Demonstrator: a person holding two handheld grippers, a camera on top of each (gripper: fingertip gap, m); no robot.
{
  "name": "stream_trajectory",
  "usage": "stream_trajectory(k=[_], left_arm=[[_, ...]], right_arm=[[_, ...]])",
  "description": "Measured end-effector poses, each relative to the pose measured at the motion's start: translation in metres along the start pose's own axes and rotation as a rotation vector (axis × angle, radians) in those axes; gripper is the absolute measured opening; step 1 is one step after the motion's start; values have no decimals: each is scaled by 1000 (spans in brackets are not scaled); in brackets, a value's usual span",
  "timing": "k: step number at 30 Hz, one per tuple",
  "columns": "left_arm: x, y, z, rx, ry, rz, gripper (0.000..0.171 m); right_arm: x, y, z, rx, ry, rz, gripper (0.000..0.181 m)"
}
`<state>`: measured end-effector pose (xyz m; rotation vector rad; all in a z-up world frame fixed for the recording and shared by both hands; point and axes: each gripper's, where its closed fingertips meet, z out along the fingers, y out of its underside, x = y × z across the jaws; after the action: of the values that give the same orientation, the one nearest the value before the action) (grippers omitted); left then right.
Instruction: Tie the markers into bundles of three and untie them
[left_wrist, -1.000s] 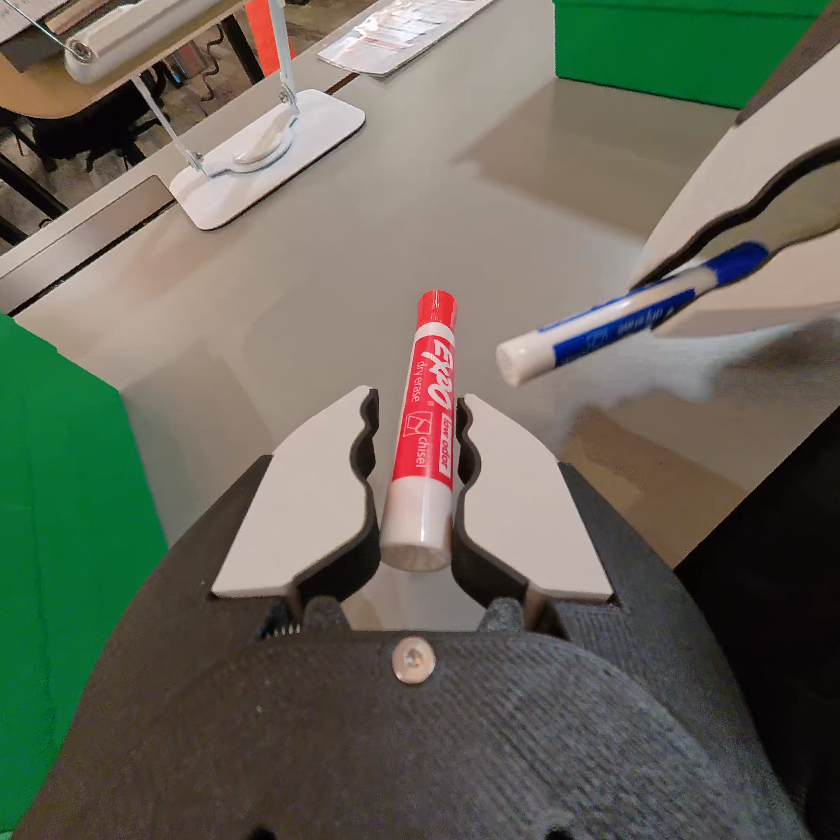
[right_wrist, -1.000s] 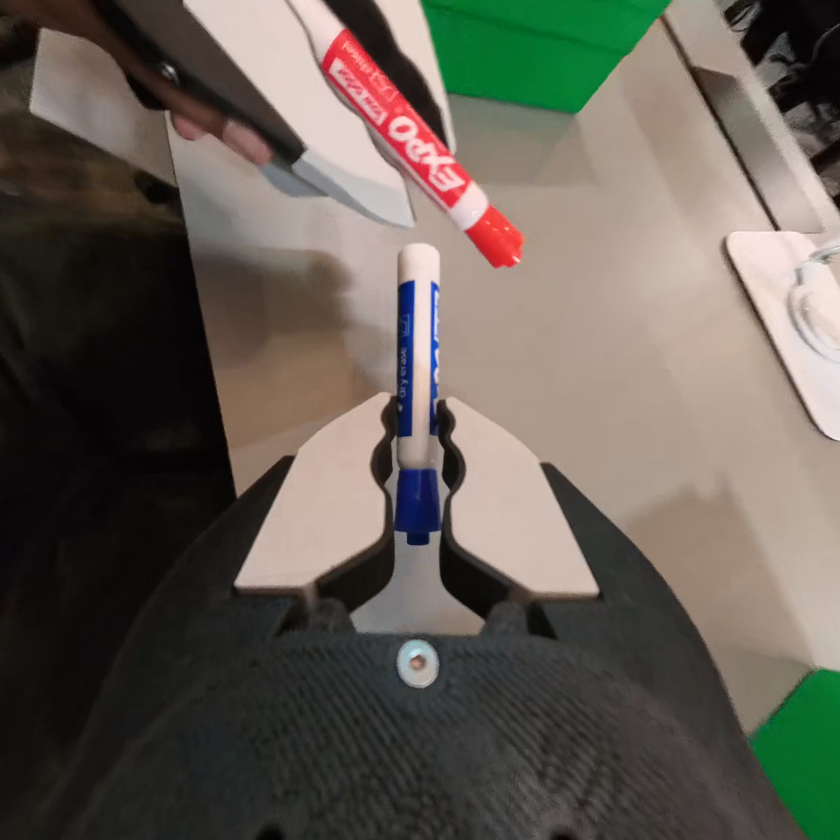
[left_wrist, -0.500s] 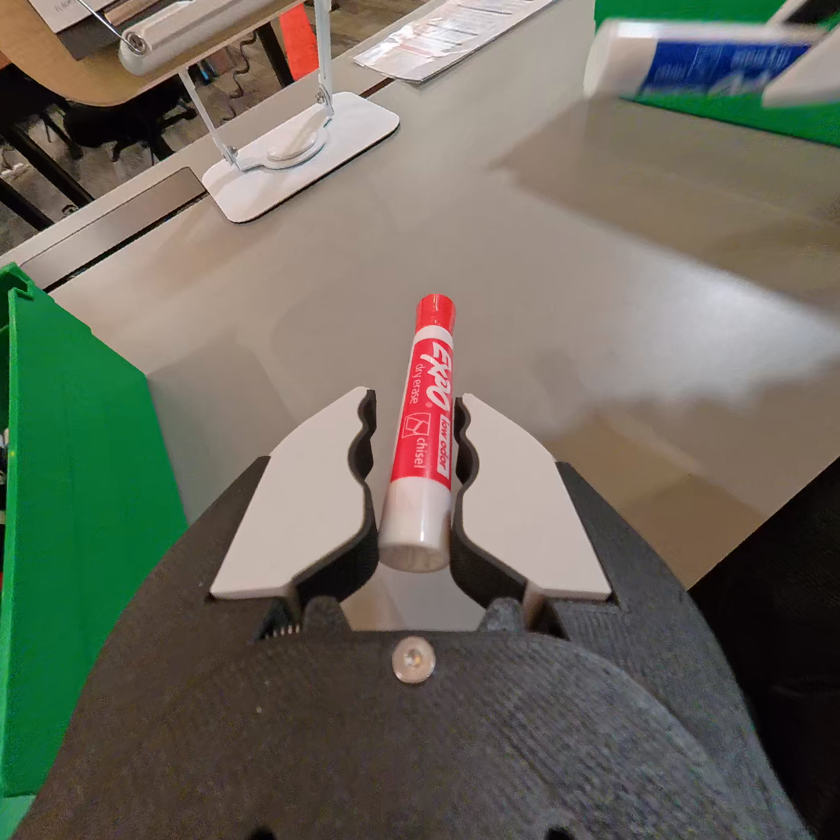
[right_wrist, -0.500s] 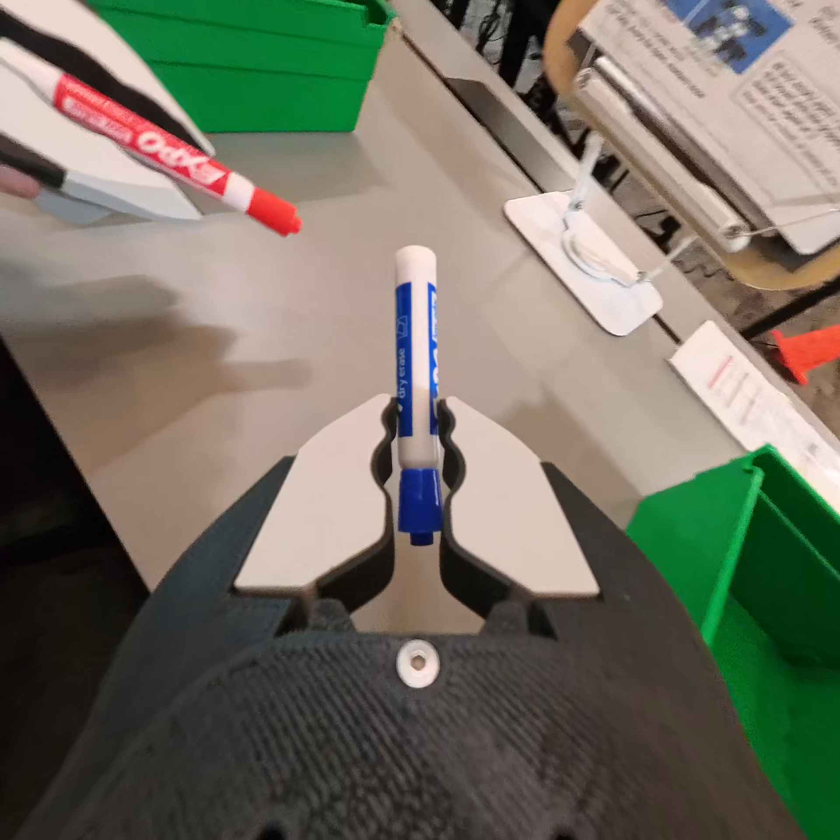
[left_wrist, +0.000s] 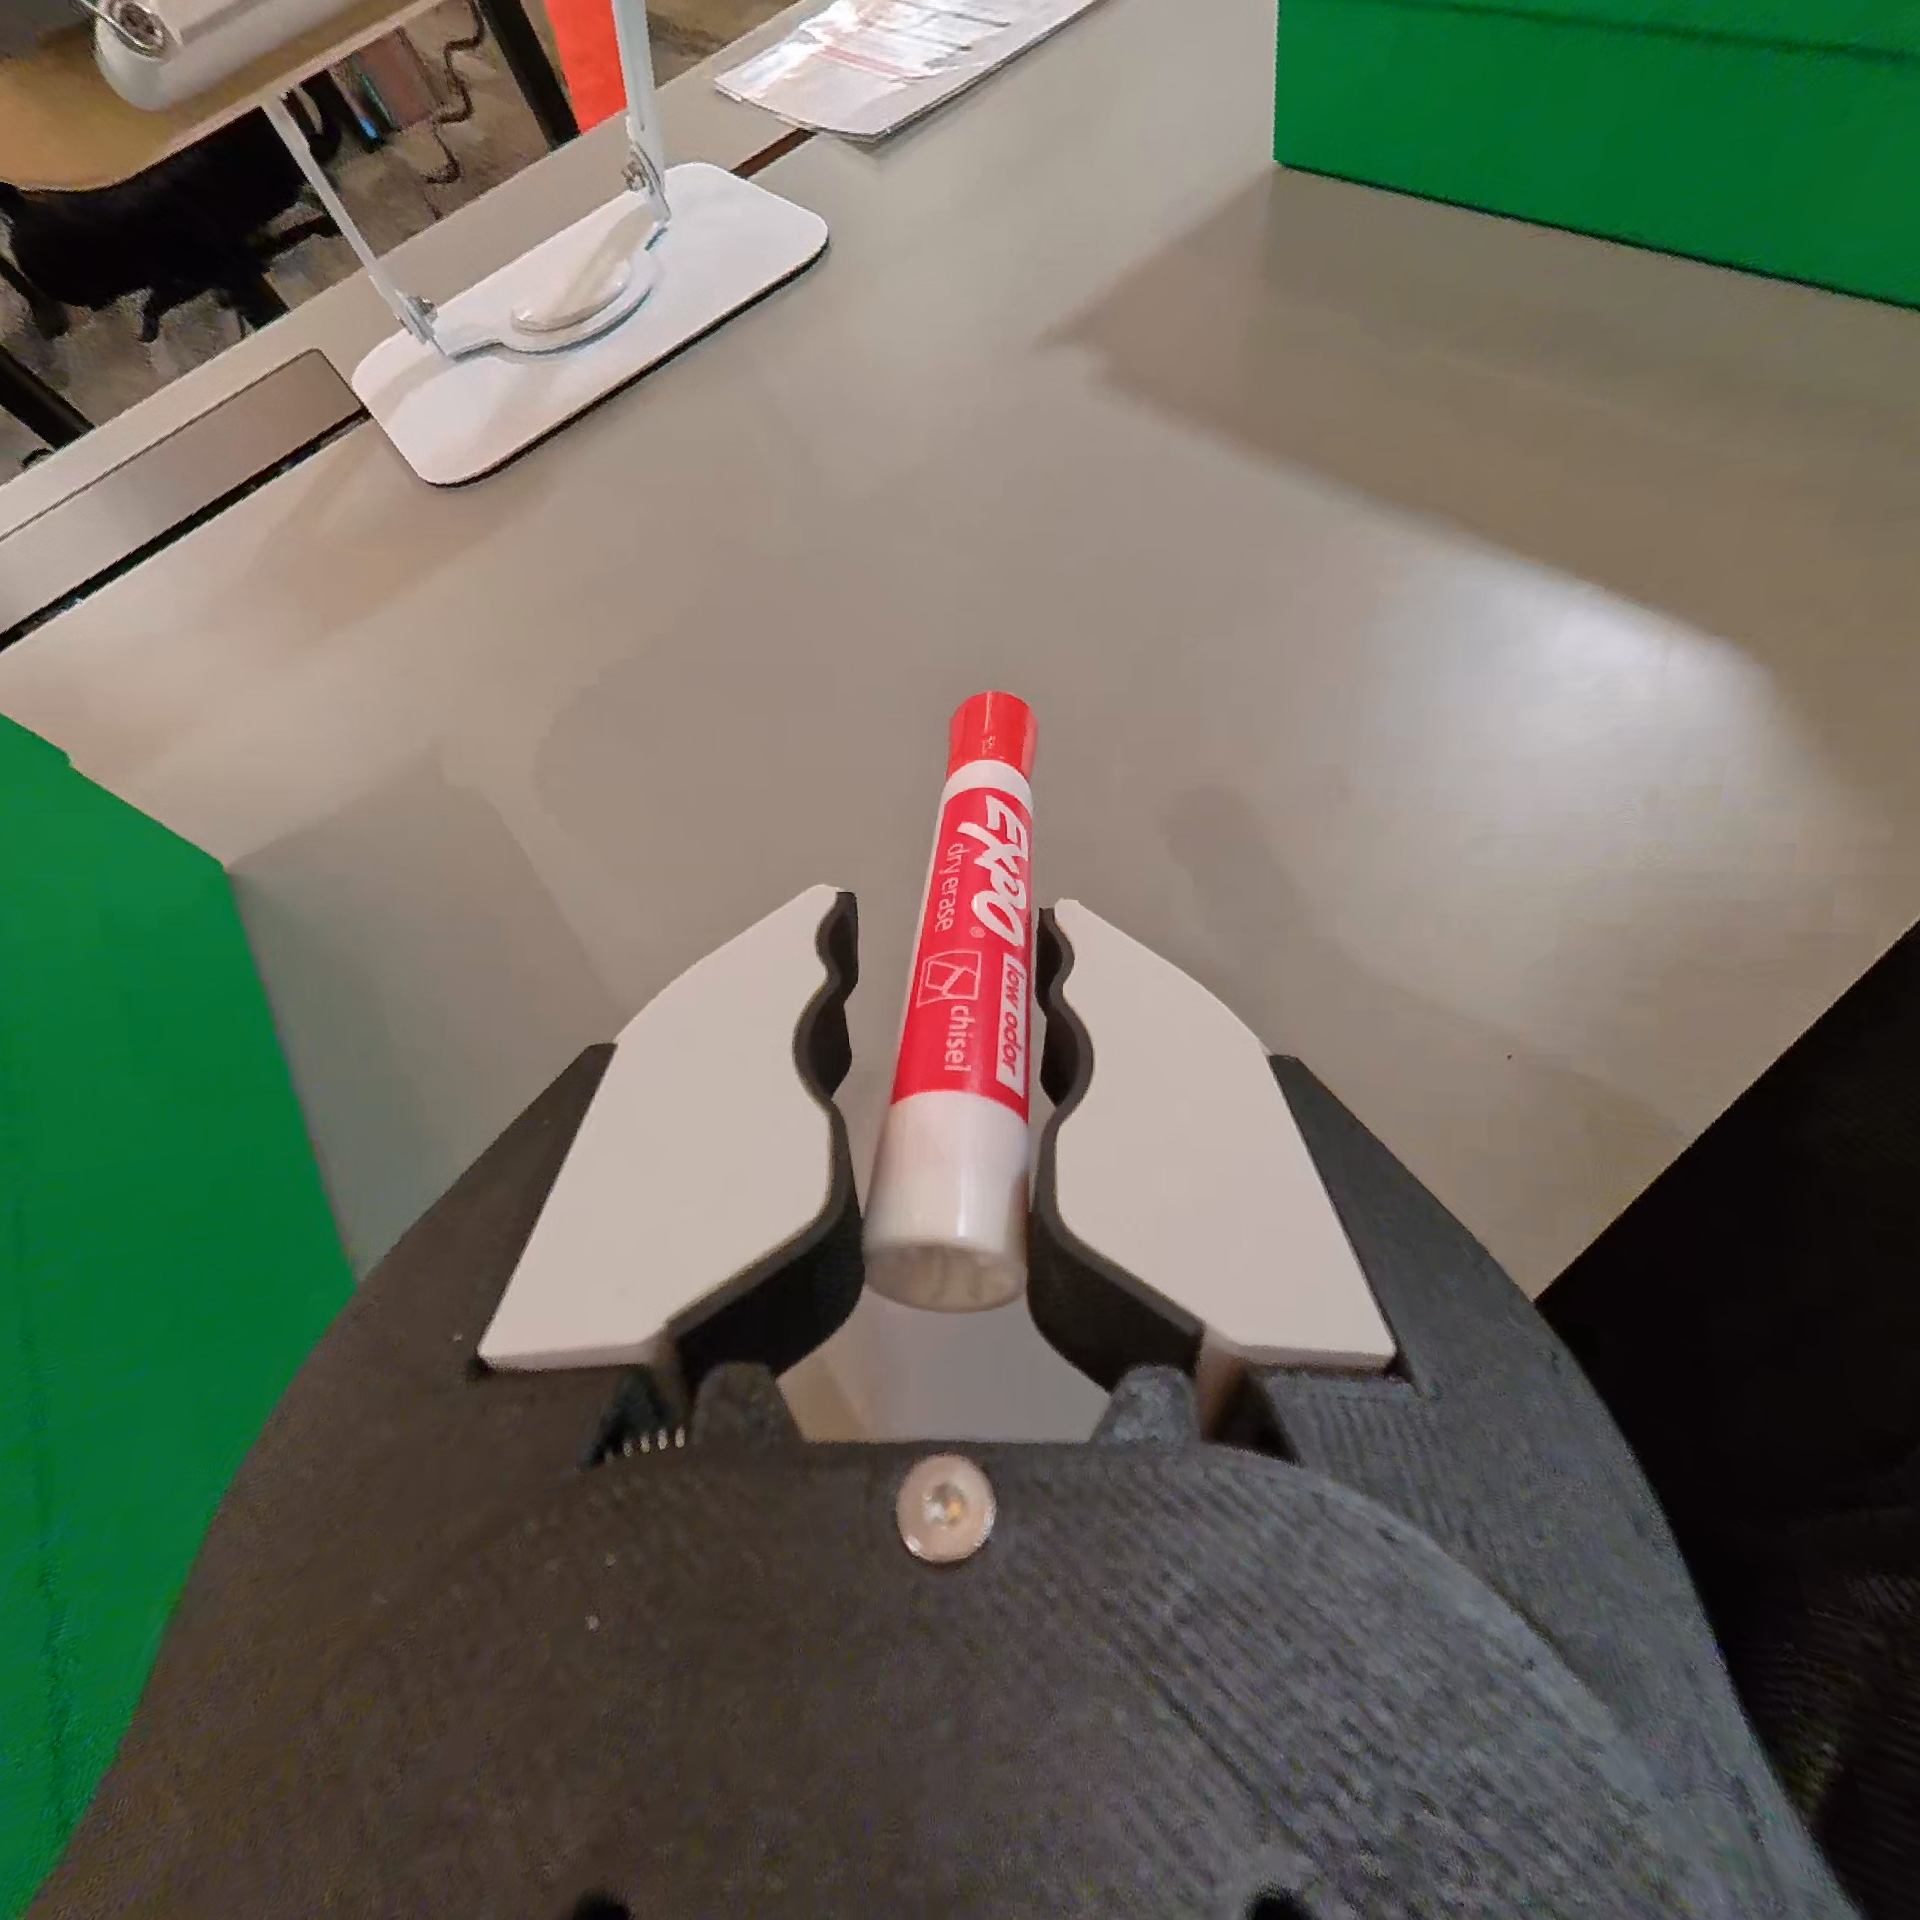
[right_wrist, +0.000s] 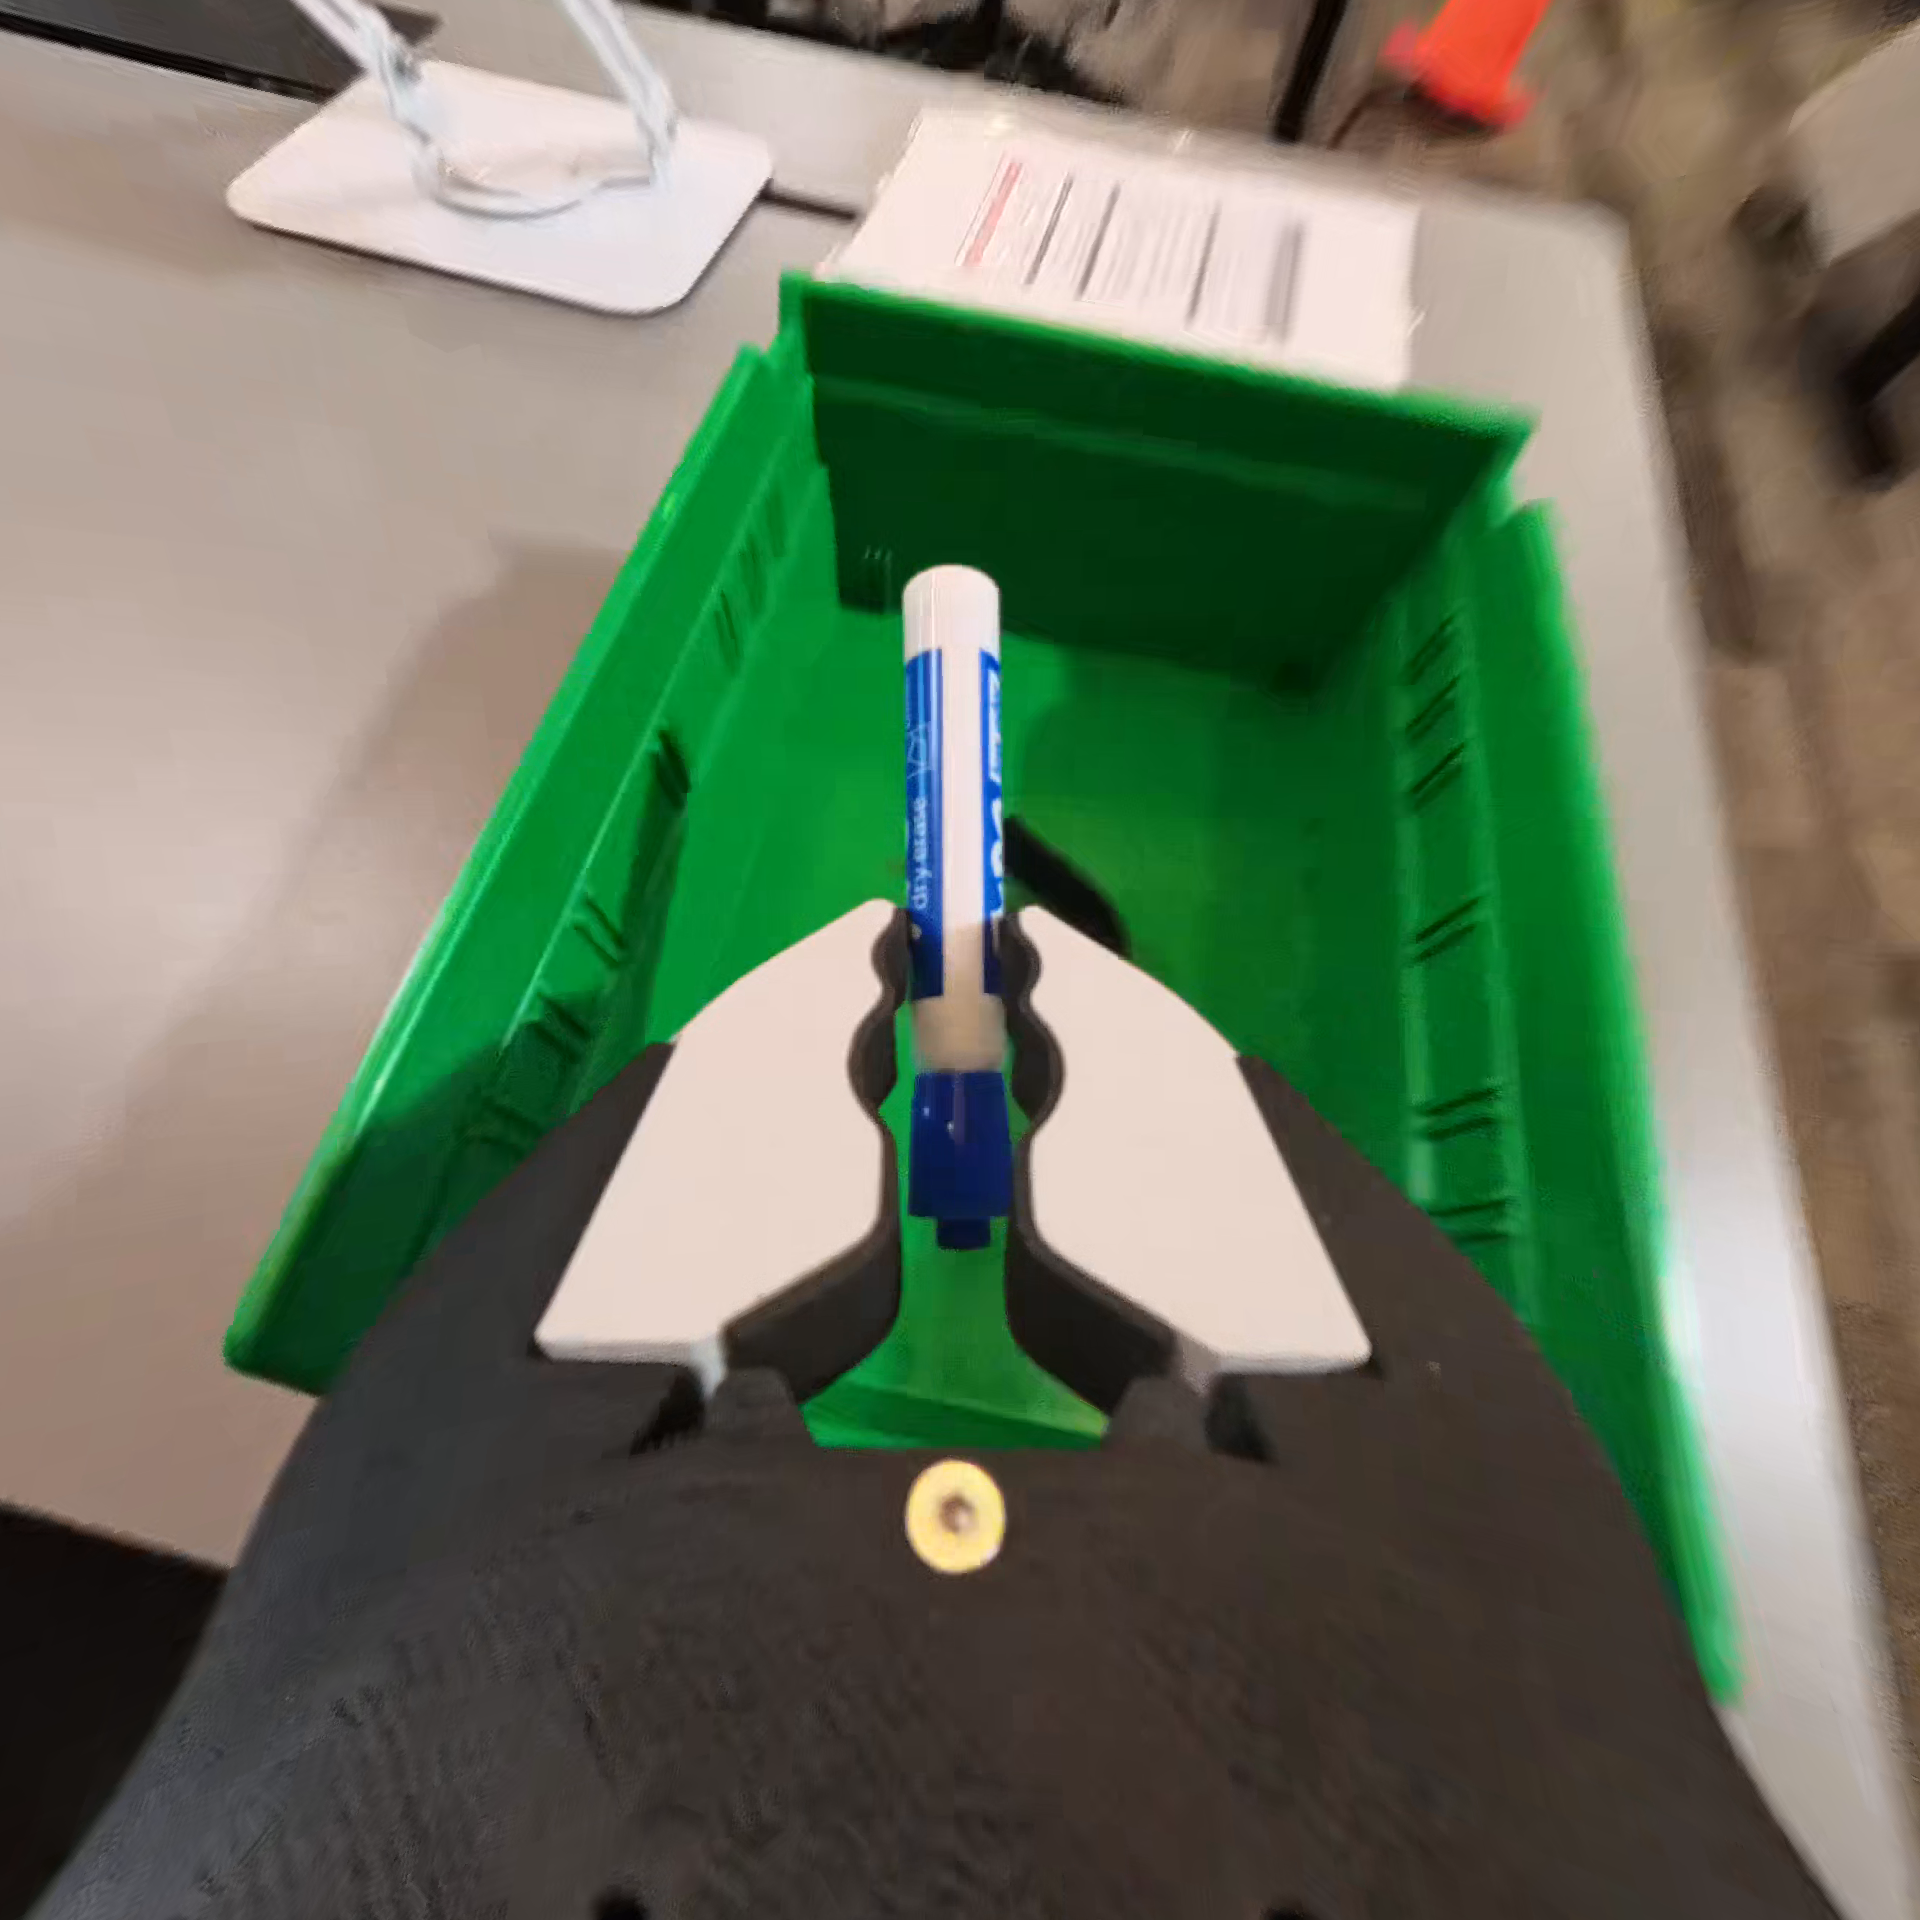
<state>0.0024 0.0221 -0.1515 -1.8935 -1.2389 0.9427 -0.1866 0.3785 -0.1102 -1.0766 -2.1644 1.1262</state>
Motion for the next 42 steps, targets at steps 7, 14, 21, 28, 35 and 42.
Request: stream_trajectory(k=[7, 14, 21, 28, 35, 42], left_arm=[[5, 3, 3, -15, 8, 23, 33], [11, 0, 1, 6, 40, 19, 33], [65, -20, -11, 143, 309, 125, 33], [69, -16, -13, 115, 376, 67, 32], [69, -33, -24, 173, 583, -268, 31], [78, -48, -37, 245, 703, -381, 31]], right_arm=[[-28, 40, 29, -195, -122, 25, 20], [-28, -14, 0, -2, 10, -150, 31], [-245, -49, -61, 275, -625, -607, 36], [-330, 30, -15, 70, -682, -792, 40], [-353, 37, -12, 167, -781, -733, 42], [-379, 56, 3, 85, -791, -797, 18]])
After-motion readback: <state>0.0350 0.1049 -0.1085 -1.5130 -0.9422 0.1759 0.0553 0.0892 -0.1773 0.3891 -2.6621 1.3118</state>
